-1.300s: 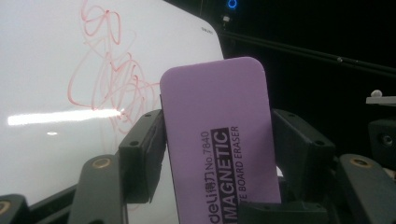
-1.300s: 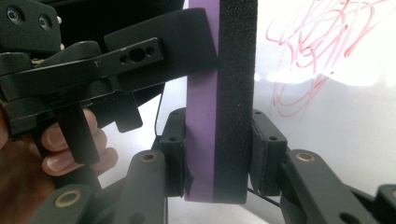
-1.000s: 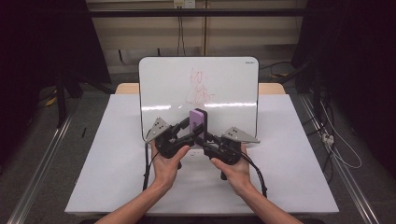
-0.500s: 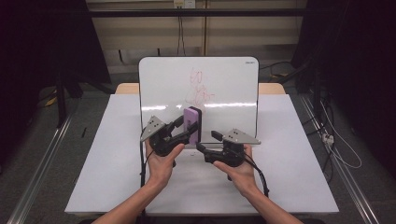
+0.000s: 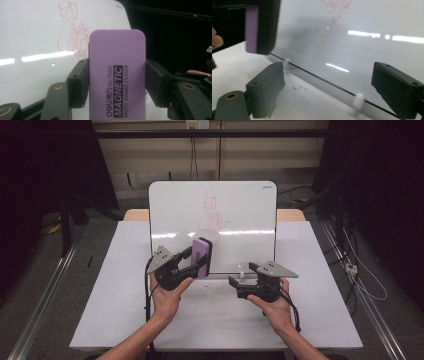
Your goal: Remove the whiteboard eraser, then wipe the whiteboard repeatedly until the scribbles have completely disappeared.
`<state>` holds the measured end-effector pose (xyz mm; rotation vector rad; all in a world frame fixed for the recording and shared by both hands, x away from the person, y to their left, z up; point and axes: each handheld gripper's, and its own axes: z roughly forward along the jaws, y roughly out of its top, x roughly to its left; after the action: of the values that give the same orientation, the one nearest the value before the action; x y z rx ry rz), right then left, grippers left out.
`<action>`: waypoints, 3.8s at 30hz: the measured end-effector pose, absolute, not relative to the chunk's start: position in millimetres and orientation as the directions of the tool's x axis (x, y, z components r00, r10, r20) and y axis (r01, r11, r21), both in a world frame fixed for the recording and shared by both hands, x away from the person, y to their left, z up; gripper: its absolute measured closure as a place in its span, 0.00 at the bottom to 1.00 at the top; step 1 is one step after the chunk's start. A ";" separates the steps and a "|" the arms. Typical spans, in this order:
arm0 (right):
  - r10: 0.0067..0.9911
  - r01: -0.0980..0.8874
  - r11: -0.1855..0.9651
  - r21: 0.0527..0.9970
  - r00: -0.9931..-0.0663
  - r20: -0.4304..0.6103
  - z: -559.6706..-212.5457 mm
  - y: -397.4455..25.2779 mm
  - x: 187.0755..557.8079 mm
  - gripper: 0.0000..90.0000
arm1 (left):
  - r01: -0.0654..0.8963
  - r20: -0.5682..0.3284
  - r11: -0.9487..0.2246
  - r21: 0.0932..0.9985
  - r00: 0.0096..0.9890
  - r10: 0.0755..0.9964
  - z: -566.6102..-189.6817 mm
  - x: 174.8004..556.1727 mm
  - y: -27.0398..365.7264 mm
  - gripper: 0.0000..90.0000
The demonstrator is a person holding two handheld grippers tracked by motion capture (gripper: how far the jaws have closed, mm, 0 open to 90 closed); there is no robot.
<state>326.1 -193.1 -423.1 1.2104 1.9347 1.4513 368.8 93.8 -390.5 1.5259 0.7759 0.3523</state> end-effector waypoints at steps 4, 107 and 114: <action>0.859 0.384 0.080 0.920 -0.495 0.132 -423.9 -204.1 322.6 0.10 | 0.253 -0.202 0.020 0.967 0.718 0.666 -388.5 368.2 98.3 0.46; 0.917 0.419 0.120 0.900 -0.395 0.061 -444.2 -268.7 288.1 0.06 | 0.201 0.177 -0.338 0.920 0.556 0.812 -288.3 495.1 57.4 0.46; 0.914 0.424 0.123 0.897 -0.400 0.063 -444.9 -269.8 288.1 0.06 | 0.198 0.230 -0.391 0.899 0.547 0.805 -291.3 501.9 50.1 0.46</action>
<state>288.1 -269.8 -444.9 1.2893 1.8884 1.2365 501.9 50.1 -291.3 1.8860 0.8180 0.8515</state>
